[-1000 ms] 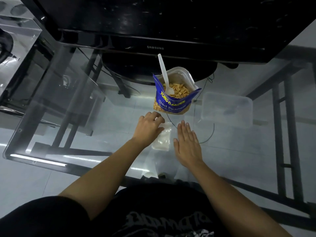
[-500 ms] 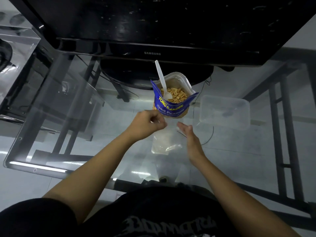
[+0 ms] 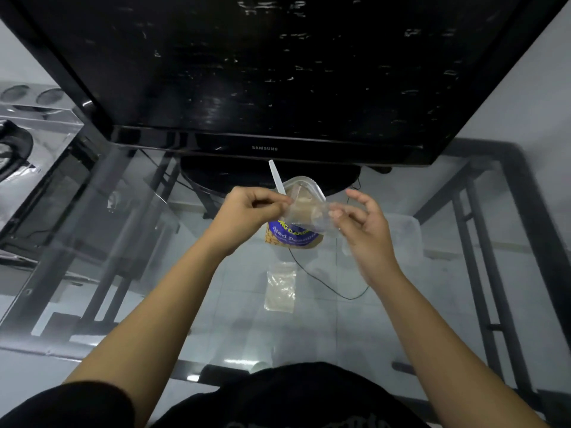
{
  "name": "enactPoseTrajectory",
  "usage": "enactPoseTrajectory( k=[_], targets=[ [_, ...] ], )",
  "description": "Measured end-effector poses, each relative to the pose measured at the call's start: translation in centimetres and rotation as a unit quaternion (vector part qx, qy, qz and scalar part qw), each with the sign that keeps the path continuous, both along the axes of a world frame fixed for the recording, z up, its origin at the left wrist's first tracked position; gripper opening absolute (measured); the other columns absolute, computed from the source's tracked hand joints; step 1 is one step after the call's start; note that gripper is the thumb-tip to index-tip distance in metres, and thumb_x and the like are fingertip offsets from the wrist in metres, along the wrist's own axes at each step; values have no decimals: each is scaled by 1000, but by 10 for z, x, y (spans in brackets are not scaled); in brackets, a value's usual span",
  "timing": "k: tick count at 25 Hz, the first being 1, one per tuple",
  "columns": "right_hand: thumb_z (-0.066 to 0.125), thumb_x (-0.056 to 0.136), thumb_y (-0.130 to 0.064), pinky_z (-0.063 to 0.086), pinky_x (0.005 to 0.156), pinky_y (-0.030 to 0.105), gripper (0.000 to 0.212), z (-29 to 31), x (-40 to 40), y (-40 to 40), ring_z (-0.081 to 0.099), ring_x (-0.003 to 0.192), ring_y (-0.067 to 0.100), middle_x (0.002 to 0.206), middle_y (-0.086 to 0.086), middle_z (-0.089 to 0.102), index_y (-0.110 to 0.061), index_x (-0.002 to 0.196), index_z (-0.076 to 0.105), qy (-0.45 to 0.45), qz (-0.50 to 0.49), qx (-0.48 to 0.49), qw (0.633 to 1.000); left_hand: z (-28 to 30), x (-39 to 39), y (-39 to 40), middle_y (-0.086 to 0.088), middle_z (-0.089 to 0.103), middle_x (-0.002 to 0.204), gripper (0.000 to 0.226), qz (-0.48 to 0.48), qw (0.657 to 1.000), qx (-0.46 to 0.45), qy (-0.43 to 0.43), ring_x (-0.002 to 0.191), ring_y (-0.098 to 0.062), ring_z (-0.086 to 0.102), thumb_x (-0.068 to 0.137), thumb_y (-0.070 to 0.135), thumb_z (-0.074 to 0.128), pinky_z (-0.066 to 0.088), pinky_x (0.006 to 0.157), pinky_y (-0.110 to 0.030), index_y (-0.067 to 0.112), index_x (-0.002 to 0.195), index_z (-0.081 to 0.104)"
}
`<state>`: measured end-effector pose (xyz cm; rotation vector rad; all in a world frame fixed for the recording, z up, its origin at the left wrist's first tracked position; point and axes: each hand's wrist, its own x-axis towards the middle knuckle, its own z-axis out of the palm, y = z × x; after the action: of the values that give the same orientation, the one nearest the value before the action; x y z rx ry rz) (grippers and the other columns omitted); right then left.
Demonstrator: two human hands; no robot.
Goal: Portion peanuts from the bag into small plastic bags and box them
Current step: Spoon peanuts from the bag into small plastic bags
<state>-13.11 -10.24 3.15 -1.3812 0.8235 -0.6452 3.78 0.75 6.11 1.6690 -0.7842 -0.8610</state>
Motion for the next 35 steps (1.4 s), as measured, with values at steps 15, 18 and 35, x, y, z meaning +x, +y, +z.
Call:
enactPoseTrajectory(
  k=[15, 18, 35],
  targets=[
    [61, 87, -10, 51, 74, 14, 52, 5, -1, -16, 64, 86, 0, 114, -11, 62, -34, 126, 36, 31, 46, -64, 996, -2, -2, -11, 1, 65, 65, 26, 83, 992, 32, -95, 64, -9, 60, 78, 4, 61, 50, 65, -27, 28, 70, 67],
    [52, 88, 0, 49, 82, 13, 57, 7, -1, -18, 57, 109, 4, 130, -6, 54, -29, 135, 34, 42, 45, -48, 997, -1, -1, -14, -3, 66, 67, 23, 86, 990, 49, -96, 62, -9, 60, 78, 2, 60, 48, 61, -22, 23, 72, 68],
    [76, 69, -47, 42, 94, 28, 78, 18, 16, -19, 51, 111, 15, 122, -4, 57, -20, 135, 46, 196, 176, -407, 875, -1, -11, -29, 2, 67, 57, 14, 49, 998, 31, 26, 54, -8, 60, 79, -2, 61, 49, 54, -18, 7, 77, 71]
  ],
)
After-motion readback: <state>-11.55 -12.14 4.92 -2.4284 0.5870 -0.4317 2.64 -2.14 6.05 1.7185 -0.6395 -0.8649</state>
